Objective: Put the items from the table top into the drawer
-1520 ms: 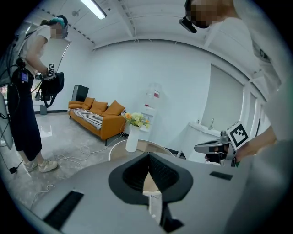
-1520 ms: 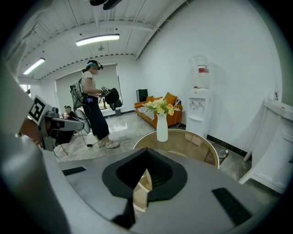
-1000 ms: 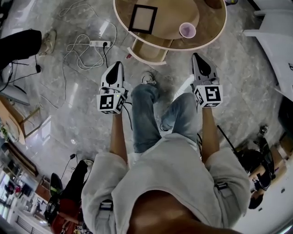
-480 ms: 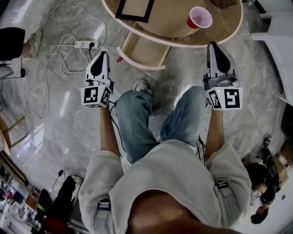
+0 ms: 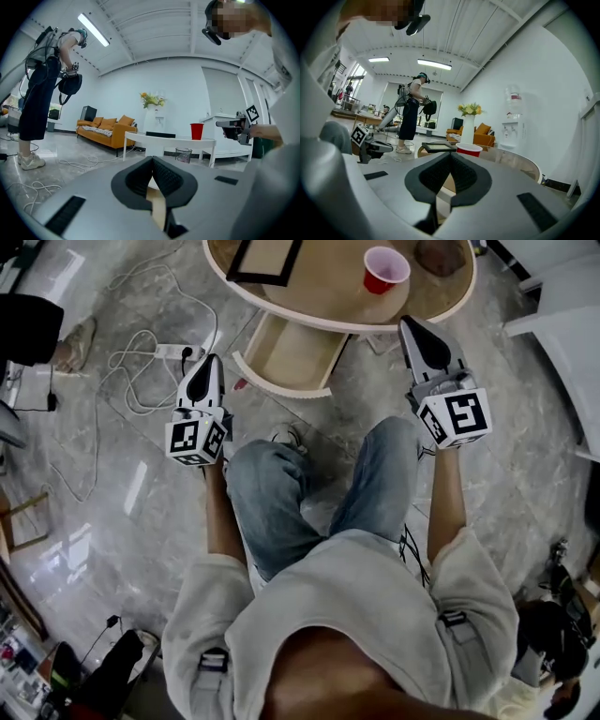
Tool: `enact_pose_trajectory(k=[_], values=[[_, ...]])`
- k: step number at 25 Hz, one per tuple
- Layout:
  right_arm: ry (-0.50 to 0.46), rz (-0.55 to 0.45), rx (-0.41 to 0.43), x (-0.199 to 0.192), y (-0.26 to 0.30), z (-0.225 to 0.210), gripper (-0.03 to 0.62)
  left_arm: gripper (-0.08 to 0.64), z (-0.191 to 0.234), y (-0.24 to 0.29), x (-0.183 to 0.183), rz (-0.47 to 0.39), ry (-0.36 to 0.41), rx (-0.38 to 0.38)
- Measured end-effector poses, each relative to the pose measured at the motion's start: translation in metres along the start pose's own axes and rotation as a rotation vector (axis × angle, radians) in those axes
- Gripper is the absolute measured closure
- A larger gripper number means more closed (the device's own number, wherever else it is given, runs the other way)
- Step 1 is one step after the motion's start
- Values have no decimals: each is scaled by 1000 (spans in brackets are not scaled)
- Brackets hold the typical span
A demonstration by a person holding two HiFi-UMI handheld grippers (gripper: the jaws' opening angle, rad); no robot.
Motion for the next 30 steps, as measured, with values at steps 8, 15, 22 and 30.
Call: enact_pose_trajectory(k=[8, 15, 22, 30], values=[[-244, 99, 39, 27, 16, 3, 569, 545, -8, -14, 12, -21, -4, -7], [-694, 254, 38, 52, 30, 0, 569, 545, -24, -22, 24, -40, 5, -30], [-902, 364, 128, 65, 45, -2, 459, 545, -32, -28, 36, -59, 5, -30], [-945, 433, 171, 63, 61, -4, 506, 545, -54, -27, 29, -51, 14, -77]])
Point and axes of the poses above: the fingertips, and each gripper's own axes: y forward along the fingers, z to its left, x out of its top, the point moved 8 cm from there along -y, backward along the fingers, and after that the axes turned 6 degrees about z, right-handed, at the moved point
